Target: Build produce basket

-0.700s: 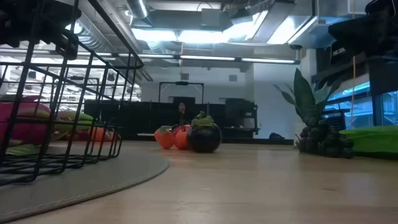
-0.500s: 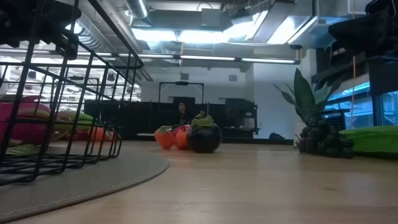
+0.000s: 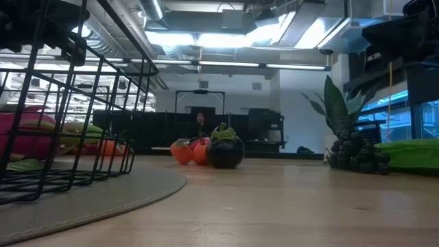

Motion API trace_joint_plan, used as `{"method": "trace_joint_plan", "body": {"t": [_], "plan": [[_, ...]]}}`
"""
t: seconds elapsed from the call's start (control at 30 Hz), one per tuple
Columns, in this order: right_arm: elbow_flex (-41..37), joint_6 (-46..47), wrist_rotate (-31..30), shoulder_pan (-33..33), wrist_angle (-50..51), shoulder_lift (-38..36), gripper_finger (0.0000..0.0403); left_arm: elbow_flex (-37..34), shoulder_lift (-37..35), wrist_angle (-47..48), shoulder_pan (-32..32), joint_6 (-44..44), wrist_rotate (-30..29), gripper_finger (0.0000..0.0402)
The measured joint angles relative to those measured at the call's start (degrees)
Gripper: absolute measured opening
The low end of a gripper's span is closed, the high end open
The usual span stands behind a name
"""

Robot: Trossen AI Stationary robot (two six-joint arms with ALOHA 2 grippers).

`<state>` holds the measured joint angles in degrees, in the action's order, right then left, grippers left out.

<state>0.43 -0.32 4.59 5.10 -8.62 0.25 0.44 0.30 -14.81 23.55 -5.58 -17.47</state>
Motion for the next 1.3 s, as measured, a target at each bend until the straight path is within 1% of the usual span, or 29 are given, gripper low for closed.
{"method": "trace_joint_plan", "body": {"t": [0.83, 0.97, 1.1, 1.2, 1.3], "plan": [[0.00, 0.02, -0.01, 0.00, -0.14, -0.02, 0.0000, 0.00, -0.01, 0.00, -0.01, 0.01, 0.00, 0.0000], [-0.01, 1.82, 0.00, 0.00, -1.05, 0.00, 0.0000, -0.01, 0.01, 0.00, -0.02, 0.02, 0.00, 0.0000], [0.00, 0.94, 0.52, 0.00, -1.53, 0.00, 0.0000, 0.00, 0.01, 0.00, 0.00, 0.01, 0.00, 0.0000], [1.07, 0.30, 2.47, 0.02, 0.75, 0.04, 0.0000, -0.01, -0.01, 0.00, 0.00, 0.02, 0.00, 0.0000], [3.59, -0.20, 2.18, 0.02, 5.63, 0.41, 0.0000, 0.01, 0.00, 0.00, -0.02, 0.00, 0.00, 0.0000]]}}
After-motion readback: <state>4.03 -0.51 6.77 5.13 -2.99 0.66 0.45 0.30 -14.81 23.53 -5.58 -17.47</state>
